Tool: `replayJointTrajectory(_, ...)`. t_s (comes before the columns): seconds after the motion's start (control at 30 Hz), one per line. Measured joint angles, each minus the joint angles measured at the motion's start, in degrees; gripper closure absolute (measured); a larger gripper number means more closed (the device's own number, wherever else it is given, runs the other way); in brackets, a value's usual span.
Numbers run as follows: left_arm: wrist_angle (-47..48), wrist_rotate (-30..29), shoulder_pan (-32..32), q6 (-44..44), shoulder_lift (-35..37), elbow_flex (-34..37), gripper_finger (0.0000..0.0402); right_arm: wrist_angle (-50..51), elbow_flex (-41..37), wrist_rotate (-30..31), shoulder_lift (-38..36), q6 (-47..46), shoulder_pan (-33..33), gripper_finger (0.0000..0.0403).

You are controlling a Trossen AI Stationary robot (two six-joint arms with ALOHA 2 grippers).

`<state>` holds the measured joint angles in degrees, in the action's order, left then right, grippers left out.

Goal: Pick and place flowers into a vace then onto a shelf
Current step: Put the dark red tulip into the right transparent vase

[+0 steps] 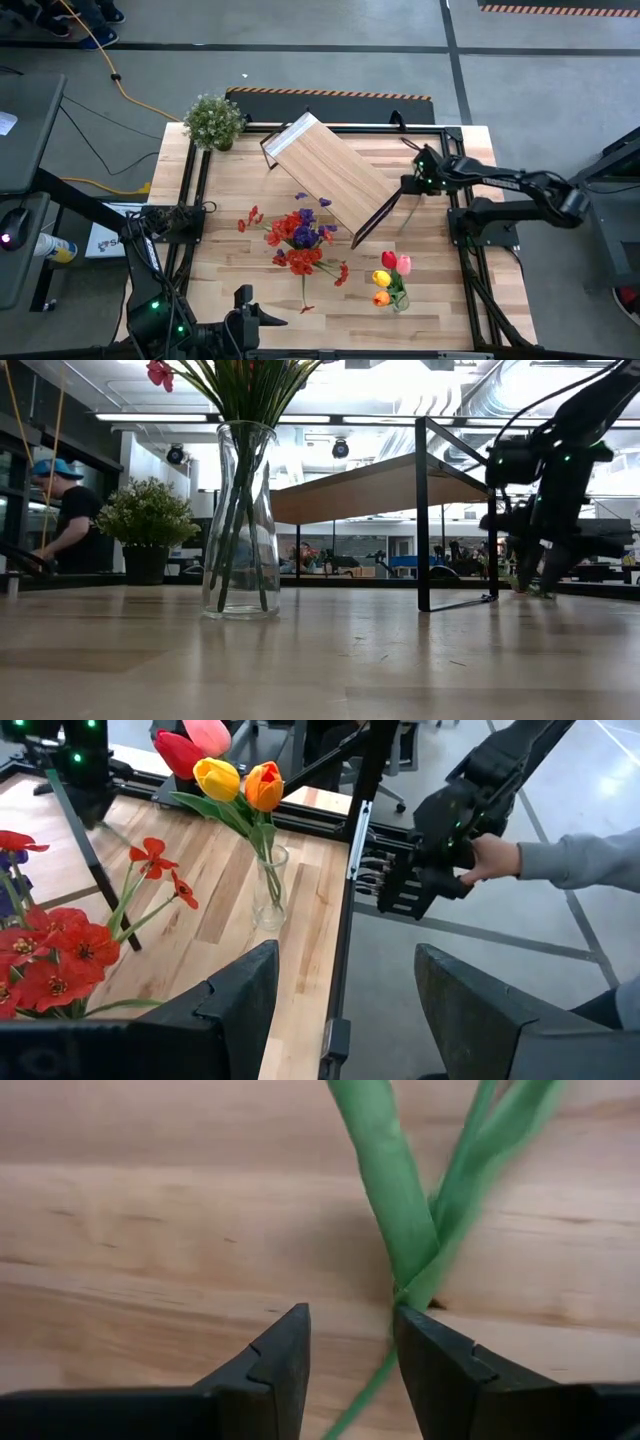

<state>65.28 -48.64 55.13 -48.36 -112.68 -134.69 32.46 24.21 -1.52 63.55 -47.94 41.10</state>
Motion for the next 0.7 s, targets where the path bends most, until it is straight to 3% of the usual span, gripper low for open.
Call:
replayJointTrajectory(0.23,0.02,-0.11,0.00,-1.01,0.00,0.00,0.0135,-0.13,0.37,0.92,6.35,2.16,-0.02,0.0265)
replayJointTrajectory(0.43,0.58,-0.13,0.00,-1.13,0.00,0.00,0.0135,0.62,2.35,0.09,4.86,4.02,-0.02,0.0265)
replayJointTrajectory(0.7,0.93,-0.13,0.00,-1.45,0.02,0.00,0.0135,8.51,9.27,4.24,1.58,6.91,0.00,0.0265)
